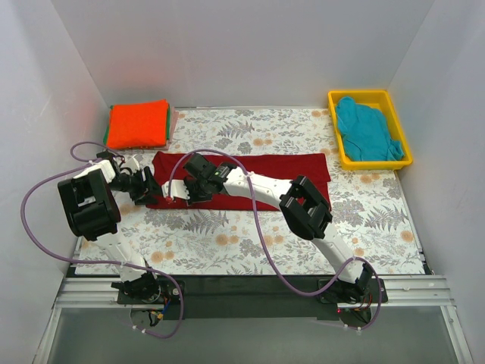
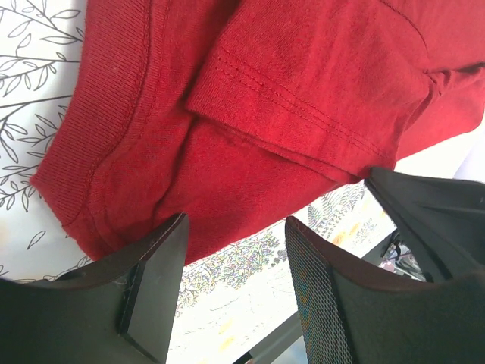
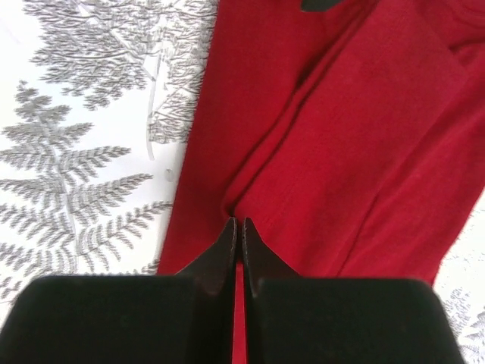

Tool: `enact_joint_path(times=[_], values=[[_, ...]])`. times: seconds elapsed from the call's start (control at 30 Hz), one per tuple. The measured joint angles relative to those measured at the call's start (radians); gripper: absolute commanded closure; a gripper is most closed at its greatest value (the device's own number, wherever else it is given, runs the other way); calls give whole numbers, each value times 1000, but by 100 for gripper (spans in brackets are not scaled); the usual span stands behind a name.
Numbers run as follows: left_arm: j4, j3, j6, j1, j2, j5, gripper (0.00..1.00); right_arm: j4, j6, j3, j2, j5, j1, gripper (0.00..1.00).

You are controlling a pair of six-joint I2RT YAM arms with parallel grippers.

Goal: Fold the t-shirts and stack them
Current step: Fold the tshirt

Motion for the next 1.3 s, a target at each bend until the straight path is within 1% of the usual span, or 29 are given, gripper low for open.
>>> enact_joint_path(times=[0.17,0.47,0.57,0.6,0.63,0.67,0.7,0.73,0.77,0.8,1.0,1.1,1.13,1.2,1.23,1.27,1.3], values=[[3,0,-3,0,0,-2,47,47,26,0,0,16,-30,99],[7,0,-14,0,0,-3,47,163,148,-1,0,57,-177,99],[9,0,-16,0,0,-4,47,184,188,-3,0,84,-204,99],[10,0,-17,0,0,-4,47,192,198,-3,0,95,-207,91],[11,0,-18,0,0,-4,47,198,209,-4,0,105,-207,80],[11,0,-18,0,0,-4,47,203,221,-4,0,119,-205,59],[11,0,-18,0,0,-4,47,210,237,-4,0,137,-202,53],[11,0,-18,0,0,-4,46,219,244,-5,0,156,-200,43],[11,0,-18,0,0,-3,47,227,252,-5,0,175,-200,40],[12,0,-18,0,0,-3,47,233,257,-5,0,194,-199,39],[35,-9,-17,0,-47,-19,47,272,291,-48,-13,277,-224,41],[47,-11,-13,0,-108,-25,48,267,304,-140,-69,286,-267,46],[50,-11,-8,0,-125,-26,50,259,310,-173,-96,284,-284,50],[55,-7,9,-5,-159,-27,57,233,330,-245,-168,257,-324,54],[50,9,23,-10,-165,-27,59,211,337,-266,-196,238,-341,58],[51,29,31,-16,-164,-27,65,175,353,-290,-245,200,-370,64],[50,68,45,-30,-152,-27,65,150,367,-299,-278,165,-388,69]])
